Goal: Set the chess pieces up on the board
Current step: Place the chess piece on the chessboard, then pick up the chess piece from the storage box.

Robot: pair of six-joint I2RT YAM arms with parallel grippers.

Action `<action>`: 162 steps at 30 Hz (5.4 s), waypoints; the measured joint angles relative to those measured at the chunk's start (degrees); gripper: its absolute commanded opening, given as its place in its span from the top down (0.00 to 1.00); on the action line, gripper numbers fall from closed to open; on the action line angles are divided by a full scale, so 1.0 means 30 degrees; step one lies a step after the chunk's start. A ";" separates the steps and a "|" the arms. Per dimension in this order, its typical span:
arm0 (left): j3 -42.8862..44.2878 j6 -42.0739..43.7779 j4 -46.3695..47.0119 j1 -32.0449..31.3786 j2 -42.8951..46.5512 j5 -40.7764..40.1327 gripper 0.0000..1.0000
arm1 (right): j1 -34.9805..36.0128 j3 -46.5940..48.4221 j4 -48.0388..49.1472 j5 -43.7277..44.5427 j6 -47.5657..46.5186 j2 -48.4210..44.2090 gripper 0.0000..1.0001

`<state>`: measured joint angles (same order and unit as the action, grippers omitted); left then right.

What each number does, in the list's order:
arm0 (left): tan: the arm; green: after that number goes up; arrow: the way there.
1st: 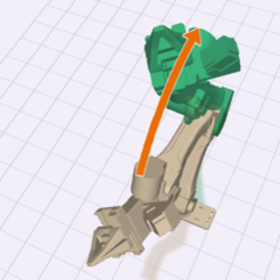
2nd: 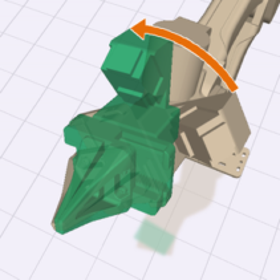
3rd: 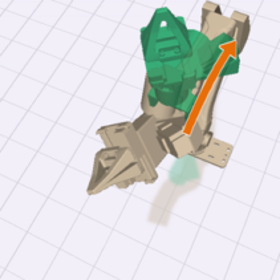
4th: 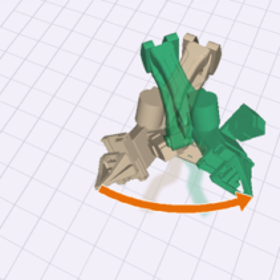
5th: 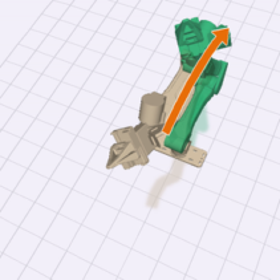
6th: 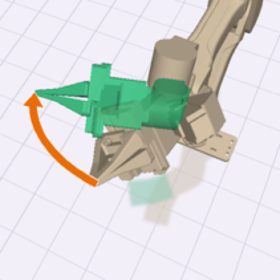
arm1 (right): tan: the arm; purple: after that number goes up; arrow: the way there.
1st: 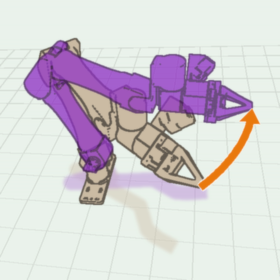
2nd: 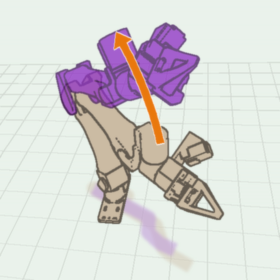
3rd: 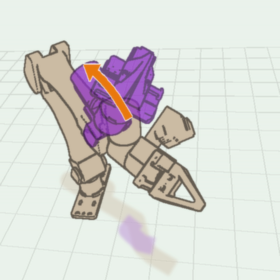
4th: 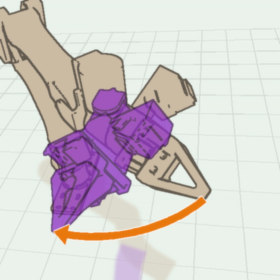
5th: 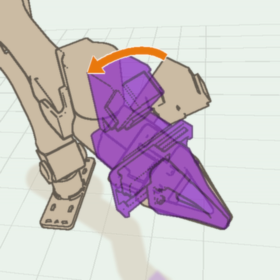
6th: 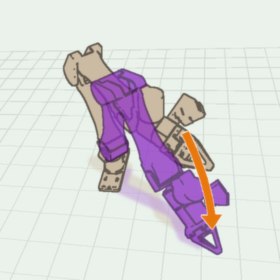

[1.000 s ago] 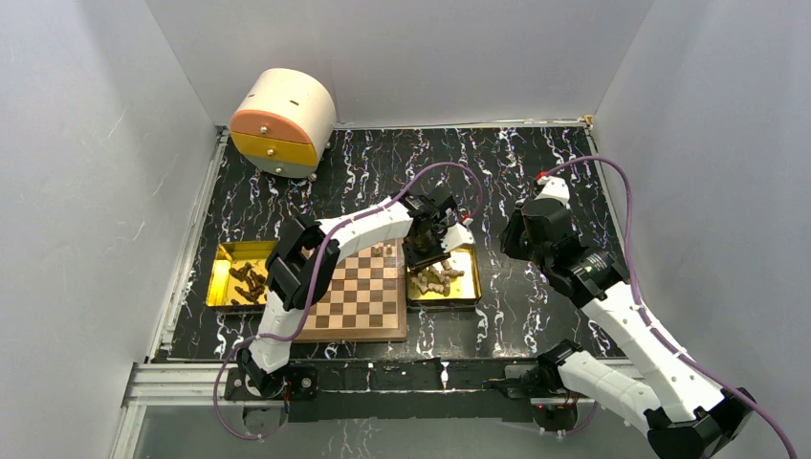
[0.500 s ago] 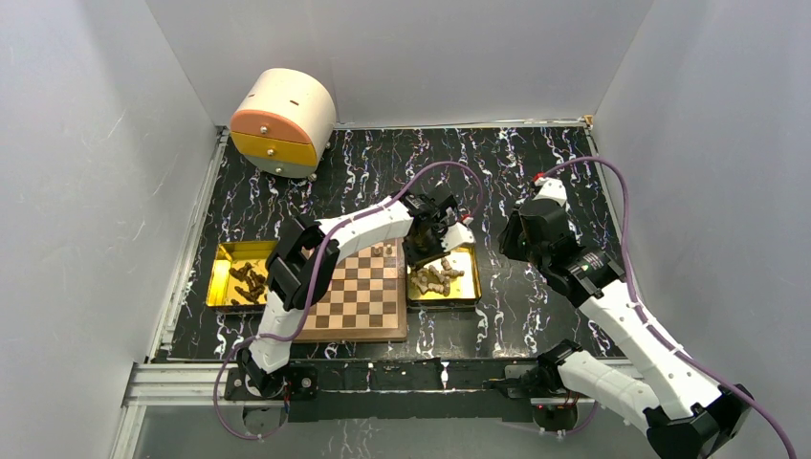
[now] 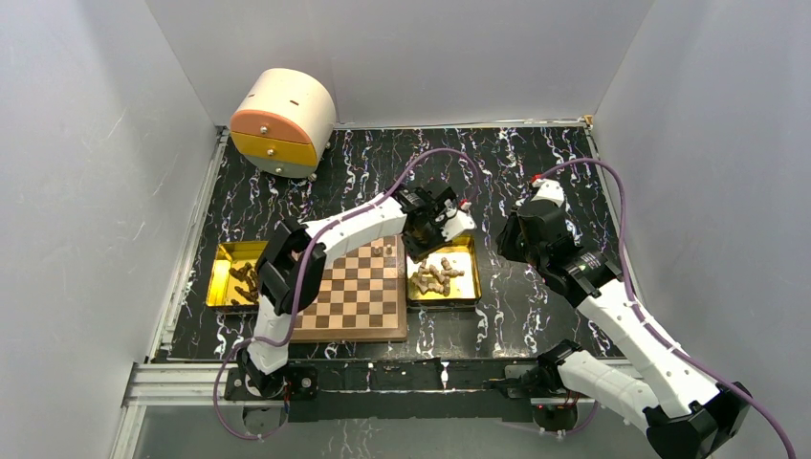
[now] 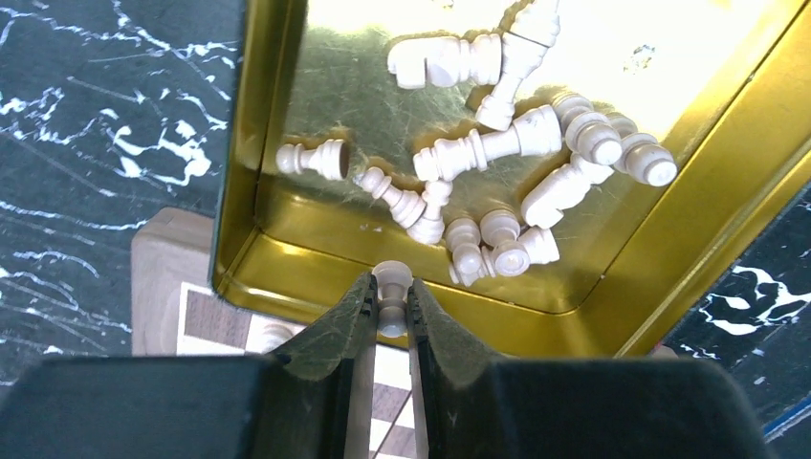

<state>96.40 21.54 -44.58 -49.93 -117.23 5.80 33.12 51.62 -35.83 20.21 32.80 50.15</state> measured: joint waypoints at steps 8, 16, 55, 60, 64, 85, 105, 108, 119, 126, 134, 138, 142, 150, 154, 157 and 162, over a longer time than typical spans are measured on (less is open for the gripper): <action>0.0000 -0.2375 -0.0102 0.0495 0.1763 -0.1020 0.92 | -0.0007 0.0000 0.0000 0.0007 0.0015 -0.0153 0.70; -0.0532 -0.5501 -0.0131 0.1698 0.3424 -0.2295 0.92 | -0.0007 -0.0233 0.0240 -0.0204 0.0000 -0.0131 0.70; -0.6725 -1.0193 0.1909 0.6754 0.4721 -0.1115 0.92 | -0.0007 -0.1566 0.2106 -0.4014 -0.0080 0.2033 0.67; -0.6725 -1.0185 0.2062 0.6754 0.4532 -0.0984 0.92 | -0.0007 -0.1566 0.2171 -0.4022 -0.0080 0.2033 0.67; -0.6725 -1.0178 0.2266 0.6754 0.4466 -0.0933 0.92 | -0.0007 -0.1566 0.2317 -0.4029 -0.0087 0.2040 0.66; -0.6579 -1.0178 0.2776 0.6754 0.4000 -0.0896 0.90 | -0.0007 -0.1566 0.2441 -0.4167 -0.0087 0.2033 0.66; -0.6579 -1.0185 0.2827 0.6754 0.4000 -0.0889 0.90 | -0.0007 -0.1792 0.2484 -0.4350 -0.0073 0.2033 0.67; -0.6579 -1.0185 0.2849 0.6754 0.4000 -0.0845 0.83 | -0.0007 -0.1814 0.2514 -0.4379 -0.0073 0.2040 0.67; -0.6579 -1.0178 0.3169 0.6754 0.4000 -0.0772 0.75 | -0.0007 -0.1858 0.2594 -0.4663 -0.0066 0.2076 0.67; -0.6572 -1.0185 0.3206 0.6754 0.4211 -0.1173 0.74 | -0.0007 -0.1865 0.2783 -0.5268 -0.0066 0.2637 0.67; -0.6623 -1.0768 0.4255 0.7111 0.6739 -0.2725 0.71 | 0.0051 -0.1865 0.3344 -0.6528 -0.0073 0.3883 0.67; -0.7431 -1.1453 0.5887 0.8371 0.9049 -0.2084 0.56 | 0.0583 -0.1843 0.3745 -0.6849 -0.0051 0.4772 0.67; -0.8918 -1.1985 0.7679 0.9748 1.1285 -0.0364 0.49 | 0.1479 -0.1421 0.3723 -0.6827 0.0109 0.6193 0.67; -1.2058 -1.1664 0.9573 0.9821 1.3362 0.1552 0.48 | 0.3257 -0.1195 0.3548 -0.5982 0.0889 0.8546 0.67; -1.3471 -1.1081 0.9566 0.9821 1.4025 0.1093 0.47 | 0.3585 -0.0896 0.3402 -0.5464 0.1020 0.9449 0.66; -1.3835 -1.0637 0.9347 0.9821 1.4433 0.0488 0.47 | 0.3752 -0.0364 0.3279 -0.4991 0.1013 1.0200 0.66; -1.3872 -1.0200 0.9311 0.9821 1.5227 -0.0262 0.46 | 0.3993 0.0328 0.3067 -0.4299 0.1005 1.0936 0.66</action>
<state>54.78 -9.06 -16.64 -20.47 -71.55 5.02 45.10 52.60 -26.63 7.31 35.81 82.96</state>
